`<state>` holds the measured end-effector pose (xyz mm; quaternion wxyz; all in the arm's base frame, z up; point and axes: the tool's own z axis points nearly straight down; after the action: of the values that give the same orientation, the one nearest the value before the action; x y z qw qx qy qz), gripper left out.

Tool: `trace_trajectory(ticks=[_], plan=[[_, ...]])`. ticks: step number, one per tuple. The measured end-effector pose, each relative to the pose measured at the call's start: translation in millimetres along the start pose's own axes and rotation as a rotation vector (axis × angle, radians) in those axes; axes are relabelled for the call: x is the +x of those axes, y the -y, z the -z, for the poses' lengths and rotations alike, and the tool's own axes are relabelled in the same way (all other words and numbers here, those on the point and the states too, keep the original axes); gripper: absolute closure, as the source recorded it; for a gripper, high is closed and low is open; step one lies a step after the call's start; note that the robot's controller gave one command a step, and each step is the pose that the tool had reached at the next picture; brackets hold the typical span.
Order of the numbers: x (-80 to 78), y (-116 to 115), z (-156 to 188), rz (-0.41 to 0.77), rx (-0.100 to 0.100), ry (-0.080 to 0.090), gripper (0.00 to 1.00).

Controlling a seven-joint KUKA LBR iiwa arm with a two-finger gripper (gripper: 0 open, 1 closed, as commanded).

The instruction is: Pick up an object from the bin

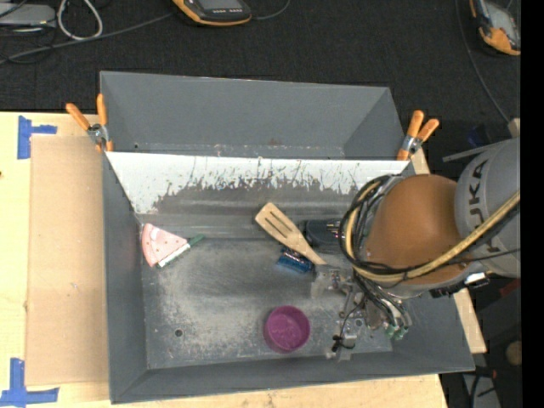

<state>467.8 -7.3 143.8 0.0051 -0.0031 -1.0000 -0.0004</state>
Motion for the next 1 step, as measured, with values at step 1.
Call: trace_trajectory(ticks=[1], plan=[[-2.0, -0.1, 3.3, 0.001, 0.000, 0.008, 0.00]])
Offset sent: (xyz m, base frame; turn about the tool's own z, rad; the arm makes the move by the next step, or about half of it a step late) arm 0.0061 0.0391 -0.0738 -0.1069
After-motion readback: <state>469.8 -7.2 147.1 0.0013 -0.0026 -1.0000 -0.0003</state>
